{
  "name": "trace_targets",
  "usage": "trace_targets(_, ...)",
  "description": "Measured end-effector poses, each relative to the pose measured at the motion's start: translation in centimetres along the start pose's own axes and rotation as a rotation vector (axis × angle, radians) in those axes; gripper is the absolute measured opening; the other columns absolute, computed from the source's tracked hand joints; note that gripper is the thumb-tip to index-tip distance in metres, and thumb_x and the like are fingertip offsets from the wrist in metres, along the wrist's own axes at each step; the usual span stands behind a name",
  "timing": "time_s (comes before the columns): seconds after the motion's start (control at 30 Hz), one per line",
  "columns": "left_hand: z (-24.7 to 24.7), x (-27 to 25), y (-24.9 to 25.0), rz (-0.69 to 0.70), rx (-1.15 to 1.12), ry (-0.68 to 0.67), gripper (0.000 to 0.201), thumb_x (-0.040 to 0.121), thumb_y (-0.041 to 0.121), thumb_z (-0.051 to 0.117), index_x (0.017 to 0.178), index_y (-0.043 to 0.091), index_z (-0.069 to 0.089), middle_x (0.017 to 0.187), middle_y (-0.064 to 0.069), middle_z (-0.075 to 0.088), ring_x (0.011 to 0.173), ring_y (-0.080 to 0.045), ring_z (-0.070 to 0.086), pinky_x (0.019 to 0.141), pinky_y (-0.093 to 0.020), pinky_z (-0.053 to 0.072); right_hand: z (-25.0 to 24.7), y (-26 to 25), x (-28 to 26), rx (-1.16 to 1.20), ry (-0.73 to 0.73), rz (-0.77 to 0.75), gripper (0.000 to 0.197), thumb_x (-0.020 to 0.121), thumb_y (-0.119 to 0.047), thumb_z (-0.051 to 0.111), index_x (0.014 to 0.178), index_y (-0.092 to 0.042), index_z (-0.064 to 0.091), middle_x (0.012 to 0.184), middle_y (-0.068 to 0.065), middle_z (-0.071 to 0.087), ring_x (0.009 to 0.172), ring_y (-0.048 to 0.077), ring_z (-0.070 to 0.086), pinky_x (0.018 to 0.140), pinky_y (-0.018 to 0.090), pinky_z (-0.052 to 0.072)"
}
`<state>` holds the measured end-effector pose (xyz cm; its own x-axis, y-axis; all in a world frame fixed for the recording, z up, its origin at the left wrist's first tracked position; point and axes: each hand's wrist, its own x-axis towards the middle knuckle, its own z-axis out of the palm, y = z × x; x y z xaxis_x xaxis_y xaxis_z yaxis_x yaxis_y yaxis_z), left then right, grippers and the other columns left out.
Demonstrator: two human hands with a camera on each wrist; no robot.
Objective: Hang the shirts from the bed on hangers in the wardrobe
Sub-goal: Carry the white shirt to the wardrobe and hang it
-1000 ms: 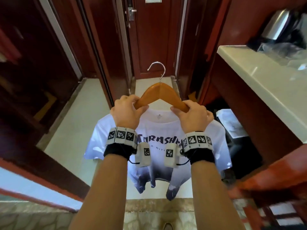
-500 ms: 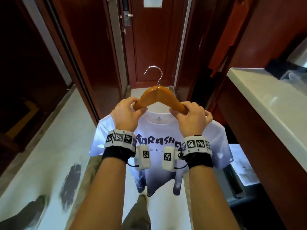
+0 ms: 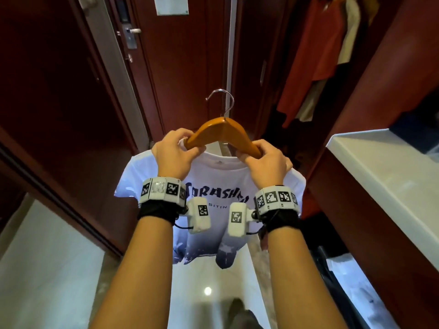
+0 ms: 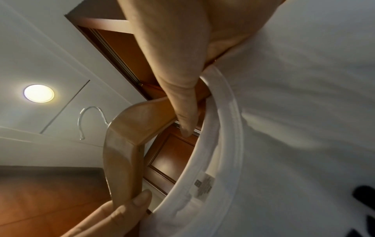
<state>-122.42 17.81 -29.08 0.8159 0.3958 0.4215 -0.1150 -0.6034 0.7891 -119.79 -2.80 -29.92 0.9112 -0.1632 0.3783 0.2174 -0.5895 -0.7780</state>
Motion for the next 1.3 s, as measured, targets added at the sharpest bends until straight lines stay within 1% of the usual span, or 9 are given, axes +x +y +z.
trace_targets(0.23,-1.0,2.0,0.9,-0.004,-0.052,0.051,0.026,0.061,0.047,0.078,0.081,0.043,0.062,0.091,0.009,0.068,0.091,-0.020,0.061,0.093,-0.055,0.044,0.7,-1.6,1.7,0.032,0.023,-0.055,0.019,0.078,-0.045,0.076,0.080,-0.029,0.065,0.065,-0.009,0.062,0.080,0.014,0.057,0.085,0.032,0.020)
trace_targets(0.5,0.5,2.6,1.7,-0.025,-0.112,0.034,0.026,0.053,0.055,0.074,0.075,0.051,0.061,0.080,0.014,0.066,0.087,-0.022,0.063,0.090,-0.059,0.046,-0.3,-1.1,3.5,-0.011,0.019,-0.107,0.021,0.077,-0.048,0.075,0.081,-0.030,0.065,0.068,-0.010,0.063,0.085,0.015,0.058,0.094,0.040,0.029)
trace_targets(0.67,3.4,4.7,4.4,-0.025,-0.108,-0.031,0.026,0.062,0.040,0.086,0.070,0.041,0.061,0.074,0.017,0.065,0.090,-0.020,0.064,0.094,-0.050,0.045,-3.4,-0.7,6.2,-0.121,0.042,-0.107,0.016,0.080,-0.038,0.074,0.083,-0.026,0.064,0.068,-0.008,0.061,0.083,0.020,0.057,0.087,0.037,0.030)
trace_targets(0.77,5.8,6.2,6.1,0.006,-0.098,-0.097,0.025,0.066,0.037,0.086,0.078,0.033,0.065,0.075,0.018,0.064,0.094,-0.018,0.063,0.098,-0.049,0.041,-5.4,-0.2,7.9,-0.174,0.078,-0.082,0.010,0.082,-0.033,0.072,0.083,-0.029,0.063,0.068,-0.009,0.059,0.082,0.020,0.055,0.085,0.037,0.028)
trace_targets(0.9,10.0,8.6,8.6,0.115,-0.113,-0.243,0.025,0.069,0.038,0.085,0.080,0.028,0.066,0.079,0.012,0.067,0.089,-0.019,0.064,0.091,-0.051,0.047,-8.7,0.8,10.1,-0.270,0.140,-0.025,0.011,0.082,-0.024,0.067,0.092,-0.029,0.065,0.076,-0.010,0.064,0.083,0.017,0.052,0.085,0.037,0.027)
trace_targets(1.07,15.5,9.9,13.2,0.331,-0.024,-0.427,0.021,0.083,0.037,0.074,0.088,0.024,0.059,0.072,0.008,0.059,0.076,-0.020,0.062,0.067,-0.033,0.045,-13.8,2.5,11.7,-0.382,0.209,0.119,0.020,0.079,-0.021,0.068,0.094,-0.032,0.062,0.085,-0.007,0.064,0.089,0.023,0.057,0.090,0.041,0.042)
trace_targets(1.17,18.5,10.2,16.3,0.492,0.034,-0.492,0.018,0.086,0.036,0.068,0.096,0.024,0.058,0.076,0.002,0.062,0.075,-0.025,0.063,0.068,-0.035,0.050,-16.8,3.2,12.5,-0.429,0.238,0.194,0.018,0.078,-0.018,0.067,0.090,-0.030,0.061,0.085,-0.003,0.065,0.087,0.027,0.061,0.089,0.045,0.048)
trace_targets(1.23,20.2,10.5,18.7,0.585,0.055,-0.523,0.017,0.086,0.036,0.067,0.092,0.023,0.057,0.079,-0.002,0.063,0.075,-0.028,0.062,0.067,-0.036,0.051,-19.0,3.5,12.9,-0.467,0.257,0.214,0.015,0.077,-0.019,0.067,0.082,-0.029,0.057,0.084,-0.002,0.064,0.084,0.028,0.063,0.083,0.046,0.052)
trace_targets(1.3,21.6,10.7,21.1,0.679,0.087,-0.560,0.018,0.085,0.037,0.067,0.087,0.024,0.055,0.079,-0.002,0.063,0.075,-0.029,0.062,0.062,-0.033,0.045,-21.5,4.0,13.1,-0.521,0.269,0.229,0.013,0.080,-0.018,0.066,0.081,-0.026,0.056,0.083,0.001,0.062,0.080,0.027,0.063,0.068,0.037,0.052)
